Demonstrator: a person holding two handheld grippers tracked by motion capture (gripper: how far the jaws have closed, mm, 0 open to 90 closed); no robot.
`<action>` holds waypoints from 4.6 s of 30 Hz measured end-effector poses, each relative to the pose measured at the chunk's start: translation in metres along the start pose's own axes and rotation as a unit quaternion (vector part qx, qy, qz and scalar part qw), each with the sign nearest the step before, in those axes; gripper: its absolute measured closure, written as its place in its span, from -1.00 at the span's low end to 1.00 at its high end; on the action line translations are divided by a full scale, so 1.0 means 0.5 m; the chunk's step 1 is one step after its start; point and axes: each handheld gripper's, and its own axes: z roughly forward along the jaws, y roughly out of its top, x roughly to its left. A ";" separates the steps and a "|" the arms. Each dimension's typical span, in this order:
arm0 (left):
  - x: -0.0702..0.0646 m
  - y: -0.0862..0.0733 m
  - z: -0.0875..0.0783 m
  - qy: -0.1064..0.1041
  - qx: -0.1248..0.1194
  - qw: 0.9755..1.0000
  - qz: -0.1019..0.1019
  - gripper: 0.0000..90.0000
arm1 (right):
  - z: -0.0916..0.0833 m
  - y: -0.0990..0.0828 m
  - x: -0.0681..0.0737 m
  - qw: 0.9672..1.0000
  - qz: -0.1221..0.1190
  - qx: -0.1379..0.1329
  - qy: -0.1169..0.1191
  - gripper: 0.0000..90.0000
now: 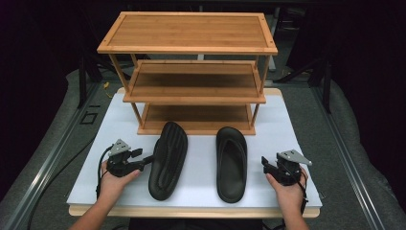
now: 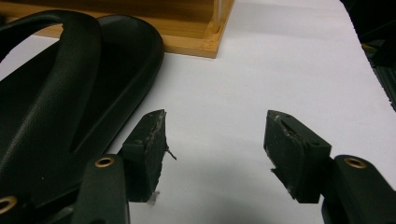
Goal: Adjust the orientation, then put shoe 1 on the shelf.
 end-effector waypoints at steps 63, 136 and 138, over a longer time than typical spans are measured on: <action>-0.174 0.086 0.104 -0.105 -0.041 0.994 0.013 -0.11 | 0.005 -0.003 -0.006 1.000 0.018 -0.002 0.013 -0.14; -0.058 0.119 -0.040 -0.036 -0.082 0.996 0.031 0.85 | -0.002 0.002 -0.012 0.999 0.030 -0.011 0.020 -0.11; -0.058 0.123 -0.047 -0.040 -0.089 0.995 0.033 0.85 | -0.002 0.002 -0.012 0.999 0.032 -0.013 0.020 -0.11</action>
